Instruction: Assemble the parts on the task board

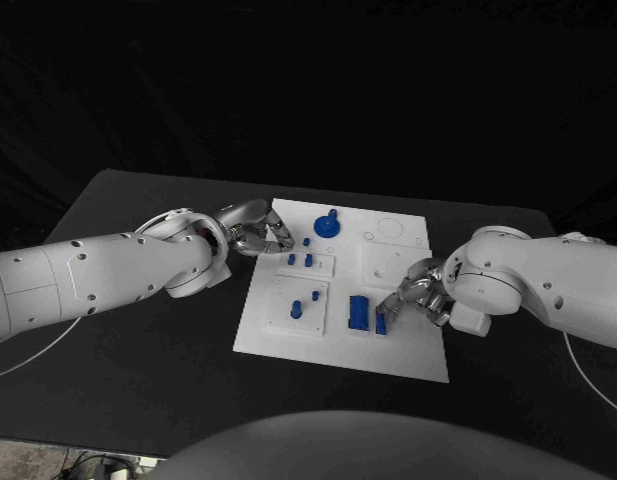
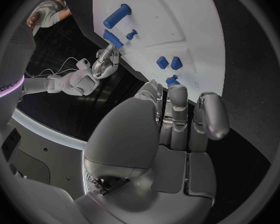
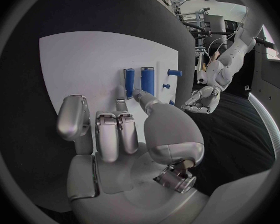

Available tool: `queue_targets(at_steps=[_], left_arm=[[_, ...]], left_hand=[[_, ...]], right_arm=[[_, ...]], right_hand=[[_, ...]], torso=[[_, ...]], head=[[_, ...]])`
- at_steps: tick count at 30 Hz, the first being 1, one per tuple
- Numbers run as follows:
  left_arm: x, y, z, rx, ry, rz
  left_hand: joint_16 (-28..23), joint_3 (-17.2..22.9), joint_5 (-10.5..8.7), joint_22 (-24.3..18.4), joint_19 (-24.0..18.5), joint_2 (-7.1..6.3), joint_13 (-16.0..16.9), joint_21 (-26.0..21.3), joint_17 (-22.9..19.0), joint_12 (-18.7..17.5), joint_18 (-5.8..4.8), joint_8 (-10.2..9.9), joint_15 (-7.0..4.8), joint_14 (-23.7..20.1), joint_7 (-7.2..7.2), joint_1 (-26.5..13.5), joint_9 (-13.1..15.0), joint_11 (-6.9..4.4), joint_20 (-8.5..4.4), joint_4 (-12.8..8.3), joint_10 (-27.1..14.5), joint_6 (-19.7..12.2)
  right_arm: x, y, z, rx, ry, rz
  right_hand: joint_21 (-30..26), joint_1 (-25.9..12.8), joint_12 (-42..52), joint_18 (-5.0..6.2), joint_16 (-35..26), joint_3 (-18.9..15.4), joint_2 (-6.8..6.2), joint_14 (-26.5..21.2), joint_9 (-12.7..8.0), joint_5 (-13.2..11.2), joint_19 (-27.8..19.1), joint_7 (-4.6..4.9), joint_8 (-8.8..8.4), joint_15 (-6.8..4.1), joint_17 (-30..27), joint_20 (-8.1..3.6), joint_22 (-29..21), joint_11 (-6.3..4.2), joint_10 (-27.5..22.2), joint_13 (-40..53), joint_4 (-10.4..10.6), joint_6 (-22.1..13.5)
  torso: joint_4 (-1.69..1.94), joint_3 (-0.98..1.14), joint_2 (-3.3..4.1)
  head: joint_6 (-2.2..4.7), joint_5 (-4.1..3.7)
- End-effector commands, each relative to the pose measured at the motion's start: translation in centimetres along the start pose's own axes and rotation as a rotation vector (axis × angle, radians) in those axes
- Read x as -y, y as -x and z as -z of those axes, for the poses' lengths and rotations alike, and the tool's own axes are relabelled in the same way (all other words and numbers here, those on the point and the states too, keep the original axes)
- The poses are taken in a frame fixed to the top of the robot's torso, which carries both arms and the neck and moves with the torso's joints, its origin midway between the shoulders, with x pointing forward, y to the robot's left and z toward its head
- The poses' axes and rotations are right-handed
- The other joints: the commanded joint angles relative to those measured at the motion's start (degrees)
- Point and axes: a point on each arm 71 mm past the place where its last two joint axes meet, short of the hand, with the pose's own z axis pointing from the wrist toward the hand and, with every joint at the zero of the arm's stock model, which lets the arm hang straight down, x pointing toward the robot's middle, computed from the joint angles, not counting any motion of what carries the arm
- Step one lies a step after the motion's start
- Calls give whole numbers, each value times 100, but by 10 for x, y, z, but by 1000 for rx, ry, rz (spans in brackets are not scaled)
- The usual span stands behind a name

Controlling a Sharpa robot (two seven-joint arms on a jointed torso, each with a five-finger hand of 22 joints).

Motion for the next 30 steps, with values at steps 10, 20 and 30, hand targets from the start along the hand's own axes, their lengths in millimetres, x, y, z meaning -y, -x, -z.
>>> queue_targets(at_steps=[10,20,30], left_arm=[[1,-1,1,-5,-10,3],[2,5,4,54,-58,15],[2,3,5,62,-72,21]], left_hand=[[-5,71,91,956,-9,-1,-16,-19,-15,6,60,25,0,-51,9,95,13,-6,47,-10,75,34],[15,101,124,959,-3,-5,-21,-7,12,13,58,37,-4,-41,1,110,20,-12,45,-7,110,51],[32,135,159,962,2,-11,-29,1,28,16,57,42,-11,-32,3,123,25,-22,42,-6,140,57]], right_arm=[[15,0,15,36,98,-61],[28,-6,51,260,434,39],[39,-36,55,536,650,344]], right_hand=[[58,-240,22,58,20,-382,-115,598,19,-824,22,63,-6,43,1506,14,853,71,595,1509,247,-48],[545,981,22,-50,20,-90,1,598,776,1246,235,137,627,84,1506,15,996,121,595,1509,-414,-876],[503,1398,22,-28,20,-326,-64,598,1027,270,65,272,1032,179,1506,132,966,189,595,1509,-366,-1800]], torso=[[5,-1,-2],[-12,9,-5],[-7,1,-4]], head=[[1,72],[1,90],[1,30]])
